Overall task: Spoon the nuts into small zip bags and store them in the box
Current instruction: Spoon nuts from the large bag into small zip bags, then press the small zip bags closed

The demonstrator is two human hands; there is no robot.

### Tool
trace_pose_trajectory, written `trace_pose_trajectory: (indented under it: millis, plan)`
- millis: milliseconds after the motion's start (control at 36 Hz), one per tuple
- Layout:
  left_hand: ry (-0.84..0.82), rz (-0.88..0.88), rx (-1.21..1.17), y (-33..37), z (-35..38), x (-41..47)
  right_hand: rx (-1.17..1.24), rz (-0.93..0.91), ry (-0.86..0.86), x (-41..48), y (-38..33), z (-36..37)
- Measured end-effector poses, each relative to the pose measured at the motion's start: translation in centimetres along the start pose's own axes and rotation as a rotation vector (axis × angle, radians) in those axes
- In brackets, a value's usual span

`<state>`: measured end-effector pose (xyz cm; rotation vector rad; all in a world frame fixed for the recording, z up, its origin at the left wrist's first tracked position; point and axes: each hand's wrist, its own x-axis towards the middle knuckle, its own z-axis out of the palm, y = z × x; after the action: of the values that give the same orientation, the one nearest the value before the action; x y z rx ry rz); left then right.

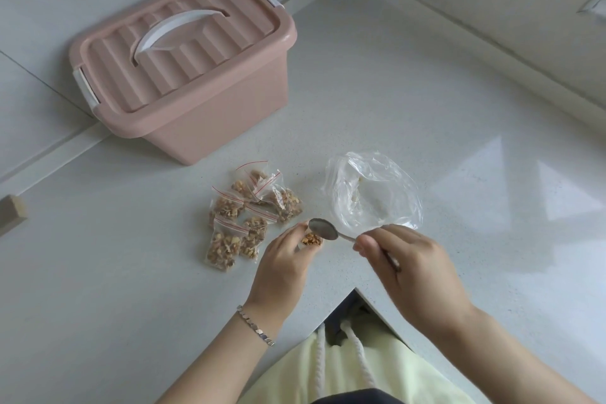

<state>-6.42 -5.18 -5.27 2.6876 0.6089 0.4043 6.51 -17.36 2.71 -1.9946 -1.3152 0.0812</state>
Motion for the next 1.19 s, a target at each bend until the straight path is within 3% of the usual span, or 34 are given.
trace_pose_trajectory:
  millis: [111, 250, 361, 500, 611, 750, 833, 1056, 1111, 1194]
  plan:
    - [-0.019, -0.065, -0.043, -0.4, 0.3, -0.3, 0.365, 0.364, 0.206, -0.4, 1.1, -1.1]
    - [0.020, -0.161, -0.174, -1.0, 0.3, -0.5, 0.604, 0.840, 0.516, -0.9, 4.3, -1.0]
    - [0.065, -0.245, -0.208, -1.0, 0.3, -0.1, 0.857, 1.240, 0.607, -2.2, 6.6, 0.7]
    - [0.000, -0.402, -0.328, -0.8, 0.0, 0.4, 1.005, 1.418, 0.557, -3.4, 7.6, 3.7]
    - [-0.023, -0.557, -0.449, -0.7, -0.1, 0.5, 1.078, 1.440, 0.459, -3.5, 7.6, 4.9]
    - [0.055, -0.645, -0.551, -0.9, -0.2, 1.2, 0.864, 1.525, 0.350, -3.8, 6.9, 4.9]
    - [0.062, -0.705, -0.702, -0.5, -0.8, 1.9, 0.853, 1.485, 0.292, -4.0, 5.7, 4.9]
    - [0.004, -0.618, -0.895, 1.8, -4.2, 4.7, 0.558, 0.789, -0.191, 0.1, 1.7, 3.4]
    - [0.019, -0.579, -0.986, 2.7, -5.5, 5.5, 0.569, 0.671, -0.295, 1.7, 1.2, 2.4]
    - [0.083, -0.570, -1.149, 3.9, -7.4, 6.2, 0.742, 0.544, -0.306, 3.2, 0.3, 1.0]
